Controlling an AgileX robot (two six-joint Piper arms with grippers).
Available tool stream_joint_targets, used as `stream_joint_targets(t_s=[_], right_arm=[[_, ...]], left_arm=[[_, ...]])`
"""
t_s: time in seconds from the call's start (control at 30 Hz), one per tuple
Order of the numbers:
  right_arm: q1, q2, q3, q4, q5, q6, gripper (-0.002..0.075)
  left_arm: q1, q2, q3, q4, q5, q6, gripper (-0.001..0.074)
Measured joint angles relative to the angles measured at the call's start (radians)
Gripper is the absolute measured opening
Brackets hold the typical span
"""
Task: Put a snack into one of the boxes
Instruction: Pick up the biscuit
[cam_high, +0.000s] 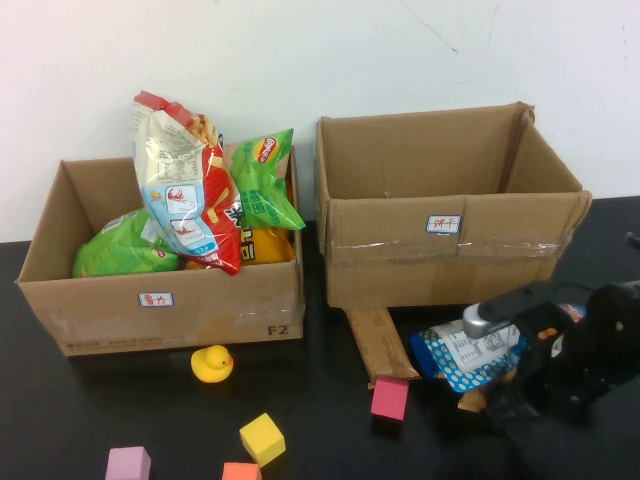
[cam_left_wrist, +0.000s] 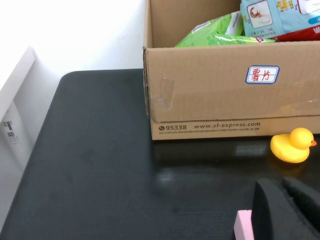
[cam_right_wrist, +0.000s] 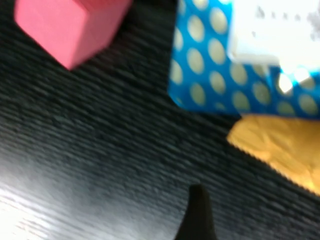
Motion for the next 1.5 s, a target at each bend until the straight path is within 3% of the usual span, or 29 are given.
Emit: stream_joint_targets(t_s=[0.17,0.8,0.93,1.17,1.27,1.5], right_arm=[[-0.035,0.0,0.008,-0.004,0.018,0.0,0.0533],[-0.06,0.127,0.042,0.224,-0.293,-0.008,0.0524],[-0.06,0.134,0.042,0.228,-0.324,-0.008,0.0434],[-0.06,0.14,0.042,0.229,-0.338,-0.008,0.0088],[-0.06,0.137,0.042,0.211,-0.322,-0.008,0.0034],[-0.06,-0.002,0.046,0.114,-0.105,-0.011,0.0013]], left_arm=[[0.0,0.0,0.0,0.0,0.0,0.0,-0.0003],[0.0,0.0,0.0,0.0,0.0,0.0,-0.0003],[0.0,0.0,0.0,0.0,0.0,0.0,-0.0003],[0.0,0.0,0.0,0.0,0.0,0.0,-0.0003],[0.0,0.0,0.0,0.0,0.0,0.0,-0.0003],[0.0,0.0,0.0,0.0,0.0,0.0,-0.0003]])
